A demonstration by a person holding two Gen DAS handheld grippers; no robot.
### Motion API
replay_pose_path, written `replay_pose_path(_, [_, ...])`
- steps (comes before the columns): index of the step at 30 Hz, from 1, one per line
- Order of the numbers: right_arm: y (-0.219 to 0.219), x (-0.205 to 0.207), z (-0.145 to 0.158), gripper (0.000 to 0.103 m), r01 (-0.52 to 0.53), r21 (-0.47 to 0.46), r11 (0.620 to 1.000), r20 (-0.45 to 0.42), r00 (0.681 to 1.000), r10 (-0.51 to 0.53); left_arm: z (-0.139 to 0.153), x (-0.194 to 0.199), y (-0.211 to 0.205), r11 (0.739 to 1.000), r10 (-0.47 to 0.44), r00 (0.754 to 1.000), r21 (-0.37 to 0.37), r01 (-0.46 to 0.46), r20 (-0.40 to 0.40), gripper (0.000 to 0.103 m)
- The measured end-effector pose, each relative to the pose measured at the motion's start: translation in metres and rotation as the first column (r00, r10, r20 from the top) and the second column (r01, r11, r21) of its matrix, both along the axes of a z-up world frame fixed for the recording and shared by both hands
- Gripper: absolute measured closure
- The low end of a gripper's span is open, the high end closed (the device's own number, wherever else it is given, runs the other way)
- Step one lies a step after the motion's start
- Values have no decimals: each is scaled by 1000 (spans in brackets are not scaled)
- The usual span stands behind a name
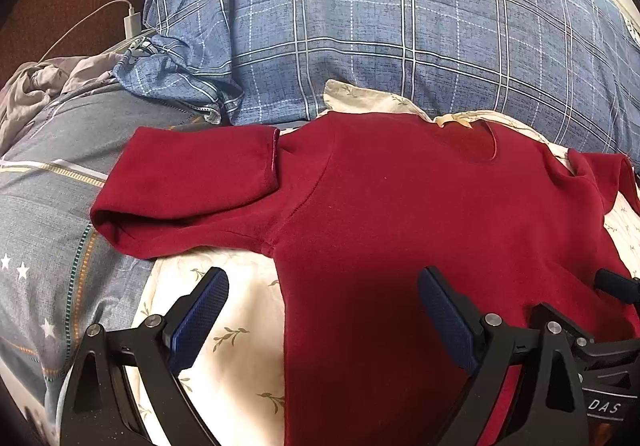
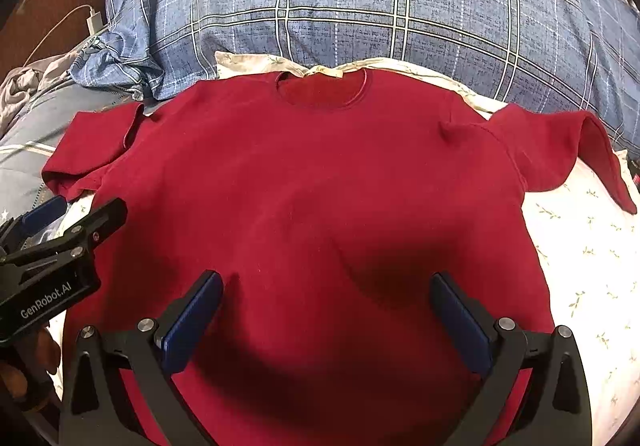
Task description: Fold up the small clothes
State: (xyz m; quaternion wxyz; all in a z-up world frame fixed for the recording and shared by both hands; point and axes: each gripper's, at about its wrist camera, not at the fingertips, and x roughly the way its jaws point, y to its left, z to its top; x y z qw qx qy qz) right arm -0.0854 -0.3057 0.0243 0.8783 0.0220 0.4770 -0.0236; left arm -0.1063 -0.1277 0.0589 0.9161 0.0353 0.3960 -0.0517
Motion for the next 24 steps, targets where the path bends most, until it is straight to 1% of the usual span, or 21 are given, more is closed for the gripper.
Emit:
replay_pose_path(4, [5, 3, 1, 1, -20, -1, 1000, 5, 1000, 20, 1, 2, 3, 1000, 8, 1000, -8, -8, -2, 8])
replay_pose_path(7, [13, 5, 0, 4, -58, 7, 998, 11, 998, 58, 4, 2, 9, 1000, 15, 1000, -13, -15, -3, 8])
replay_pose_path(9, [20, 9, 0, 7, -80, 6, 997, 10, 997, 80, 7, 3, 21, 999, 49, 999, -16, -48, 5, 8])
replay_pose_path(10, [23, 11, 1, 13, -92, 7, 996, 13, 996, 92, 9, 3, 28, 997, 71, 997, -21, -71, 8, 8])
replay_pose_path(11, [28, 15, 2, 22, -113, 19, 993, 18, 993, 113, 10, 4, 38, 994, 105, 994, -29, -104, 9, 8])
replay_pose_path(12, [31, 18, 3, 25, -126, 32, 992, 17, 992, 125, 10, 5, 46, 990, 134, 991, -36, -133, 7, 8])
replay_pose_path(13, [35, 23, 3, 27, -141, 53, 989, 13, 990, 141, 10, 7, 51, 987, 154, 988, -43, -153, 5, 8])
replay_pose_path(15, [44, 33, 5, 28, -172, 99, 980, 19, 985, 171, 8, 10, 67, 977, 204, 979, -63, -204, -11, 8])
replay_pose_path(18, [62, 45, 8, 28, -220, 121, 968, 41, 975, 217, 6, 17, 77, 967, 240, 970, -75, -242, -33, 8])
replay_pose_path(21, [82, 59, 10, 32, -275, 148, 950, 65, 961, 268, 4, 21, 82, 963, 263, 964, -58, -265, -35, 8])
replay_pose_path(23, [95, 73, 9, 47, -306, 165, 938, 67, 952, 299, 4, 24, 86, 956, 285, 958, -57, -286, -36, 8])
replay_pose_path(24, [98, 79, 7, 51, -312, 173, 934, 64, 950, 306, 3, 26, 90, 953, 295, 955, -65, -297, -39, 8])
